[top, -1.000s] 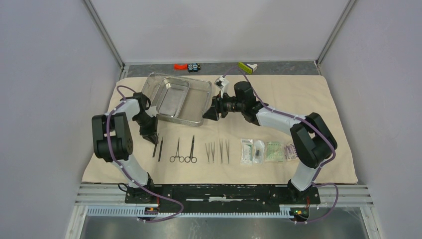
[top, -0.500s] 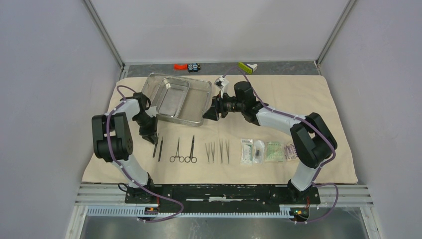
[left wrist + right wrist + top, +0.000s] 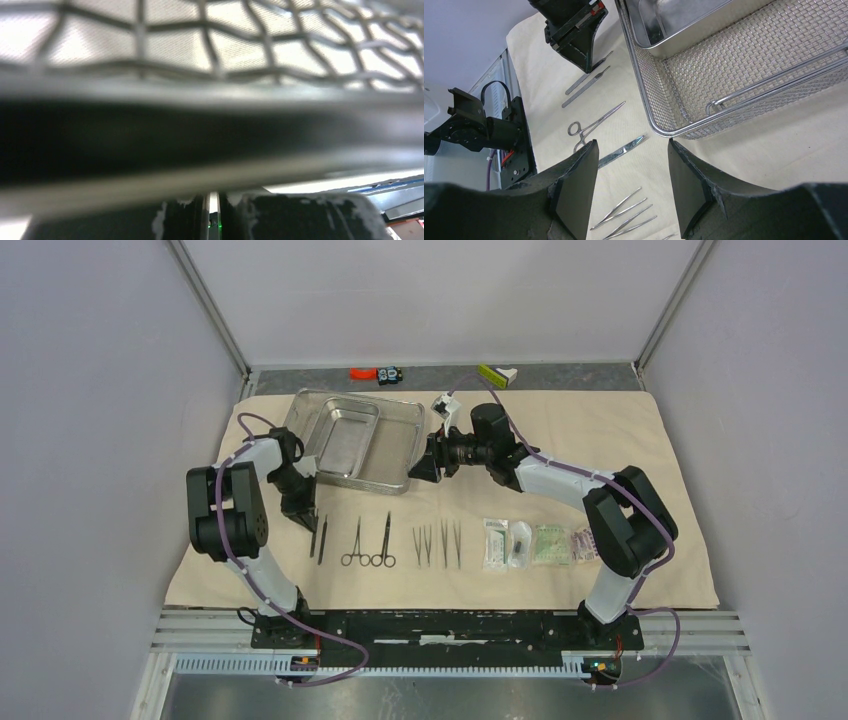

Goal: Open and lay out the surgical kit
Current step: Place the medical item in the surgical kit.

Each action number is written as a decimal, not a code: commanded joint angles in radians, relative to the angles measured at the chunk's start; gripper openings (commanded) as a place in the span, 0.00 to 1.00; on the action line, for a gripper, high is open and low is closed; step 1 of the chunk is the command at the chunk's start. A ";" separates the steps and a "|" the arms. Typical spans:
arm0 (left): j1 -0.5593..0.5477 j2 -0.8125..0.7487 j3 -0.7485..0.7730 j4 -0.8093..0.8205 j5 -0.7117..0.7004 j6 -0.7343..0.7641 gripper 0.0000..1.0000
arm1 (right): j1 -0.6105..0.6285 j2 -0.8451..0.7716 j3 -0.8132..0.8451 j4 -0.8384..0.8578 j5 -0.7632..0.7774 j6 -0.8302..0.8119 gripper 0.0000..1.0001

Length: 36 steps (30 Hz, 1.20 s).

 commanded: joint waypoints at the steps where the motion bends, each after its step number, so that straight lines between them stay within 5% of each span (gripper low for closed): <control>1: 0.001 0.007 0.011 -0.086 0.003 0.038 0.12 | -0.006 -0.011 0.040 0.015 0.011 -0.016 0.60; 17: -0.011 -0.045 0.029 -0.119 -0.035 0.080 0.06 | -0.006 -0.012 0.041 0.018 0.006 -0.012 0.60; 27: -0.071 -0.152 0.034 0.002 -0.048 0.105 0.28 | -0.006 -0.015 0.045 0.016 0.004 -0.014 0.60; 36: -0.125 -0.102 0.014 0.136 -0.116 0.087 0.34 | -0.009 -0.025 0.040 0.010 0.009 -0.027 0.60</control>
